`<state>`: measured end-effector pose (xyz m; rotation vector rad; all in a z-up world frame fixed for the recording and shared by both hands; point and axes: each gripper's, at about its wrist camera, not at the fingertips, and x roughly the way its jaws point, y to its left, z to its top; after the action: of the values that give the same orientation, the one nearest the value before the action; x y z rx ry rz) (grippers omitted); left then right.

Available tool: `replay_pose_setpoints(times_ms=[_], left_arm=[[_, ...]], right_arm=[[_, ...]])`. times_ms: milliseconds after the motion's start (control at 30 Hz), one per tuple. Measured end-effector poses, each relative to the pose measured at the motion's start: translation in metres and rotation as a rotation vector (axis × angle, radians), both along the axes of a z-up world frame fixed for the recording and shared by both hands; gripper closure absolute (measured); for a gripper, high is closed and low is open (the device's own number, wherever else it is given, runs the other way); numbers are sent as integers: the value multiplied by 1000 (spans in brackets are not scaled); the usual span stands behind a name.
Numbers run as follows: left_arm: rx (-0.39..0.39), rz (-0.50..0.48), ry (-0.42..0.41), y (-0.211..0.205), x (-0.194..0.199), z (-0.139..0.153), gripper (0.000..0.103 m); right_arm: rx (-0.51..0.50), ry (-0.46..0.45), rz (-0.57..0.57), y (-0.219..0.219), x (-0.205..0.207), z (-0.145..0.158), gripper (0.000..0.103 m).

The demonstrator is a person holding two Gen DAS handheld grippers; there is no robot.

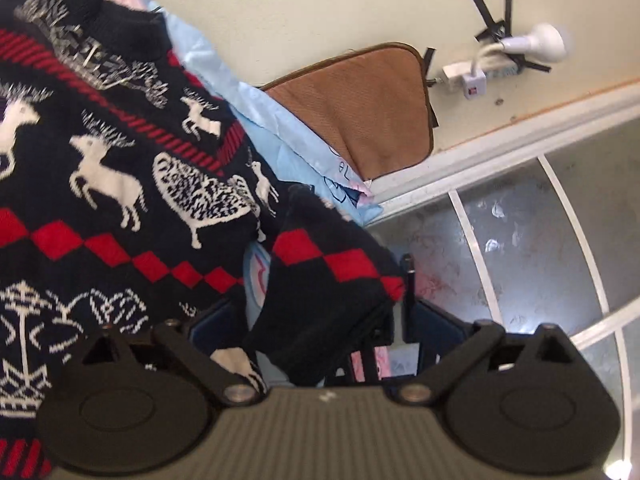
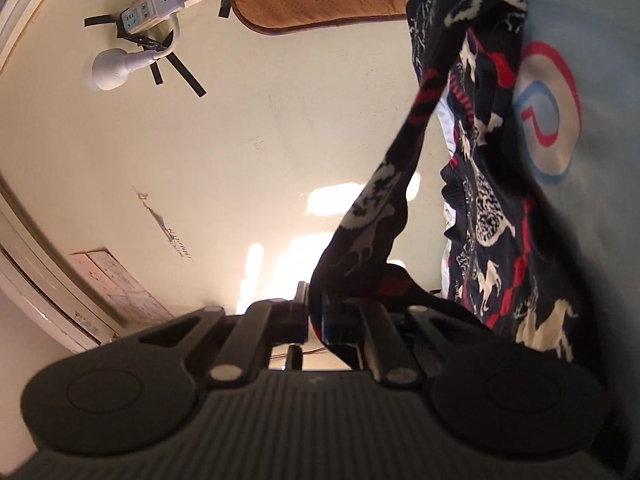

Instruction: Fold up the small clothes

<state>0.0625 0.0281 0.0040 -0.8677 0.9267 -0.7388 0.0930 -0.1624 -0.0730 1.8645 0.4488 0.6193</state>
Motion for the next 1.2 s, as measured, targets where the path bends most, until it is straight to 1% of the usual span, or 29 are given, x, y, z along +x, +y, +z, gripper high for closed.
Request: replay_pose_setpoints(times_ms=[133, 200, 267, 367, 400, 433, 467, 500, 533, 567, 600, 633, 667, 733, 800, 933, 967, 1000, 1033, 1067, 1100, 1133, 1200], left_arm=[[-71, 22, 50, 10, -1, -13, 3], [-129, 43, 72, 15, 0, -18, 3], [-197, 66, 85, 18, 1, -20, 3], [-243, 95, 81, 19, 5, -19, 4], [-247, 103, 82, 20, 6, -20, 7], [-252, 112, 81, 20, 7, -21, 11], [-256, 113, 81, 21, 9, -22, 30], [-256, 109, 87, 22, 11, -24, 52], [-266, 96, 84, 23, 14, -26, 60], [-267, 90, 72, 25, 15, -26, 74], [-247, 95, 54, 28, 15, -25, 78], [-217, 104, 34, 31, 13, -22, 79], [-205, 106, 23, 33, 13, -21, 79], [-203, 101, 24, 40, 13, -21, 80], [-192, 94, 28, 45, 16, -21, 79], [-117, 86, 2, 54, 21, -15, 79], [-94, 110, -13, 58, 22, -12, 86], [-74, 139, -23, 63, 25, -10, 90], [-62, 172, -26, 71, 29, -9, 90], [-59, 187, -25, 78, 34, -9, 90], [-50, 200, -28, 84, 38, -8, 91], [-25, 223, -41, 90, 42, -5, 91], [10, 255, -60, 100, 51, 0, 92]], right_arm=[[43, -35, -29, -4, 7, 7, 94], [61, -48, -34, -3, 6, 5, 94], [64, -38, -19, 8, 6, 1, 94], [87, -2, 16, 24, 4, -10, 94], [98, 6, 29, 28, 3, -13, 94], [101, 10, 42, 31, 3, -15, 94], [97, 13, 53, 34, 3, -15, 94], [86, 15, 68, 37, 3, -15, 94], [70, 22, 82, 39, 4, -13, 94], [47, 30, 100, 41, 5, -13, 94], [25, 37, 121, 43, 5, -12, 94], [16, 37, 132, 46, 6, -12, 94], [11, 36, 142, 48, 6, -12, 94], [-14, 35, 160, 50, 9, -9, 94], [-63, 35, 174, 50, 12, -2, 94], [-117, 45, 201, 50, 13, 3, 94], [-131, 51, 201, 49, 12, 5, 93], [-156, 58, 193, 45, 8, 5, 71], [-165, 59, 171, 41, 3, 5, 35], [-158, 60, 128, 35, -4, 4, 30], [-165, 56, 110, 30, -7, 5, 30], [-198, 53, 109, 25, -8, 8, 31], [-301, 53, 106, 18, -12, 16, 31]])
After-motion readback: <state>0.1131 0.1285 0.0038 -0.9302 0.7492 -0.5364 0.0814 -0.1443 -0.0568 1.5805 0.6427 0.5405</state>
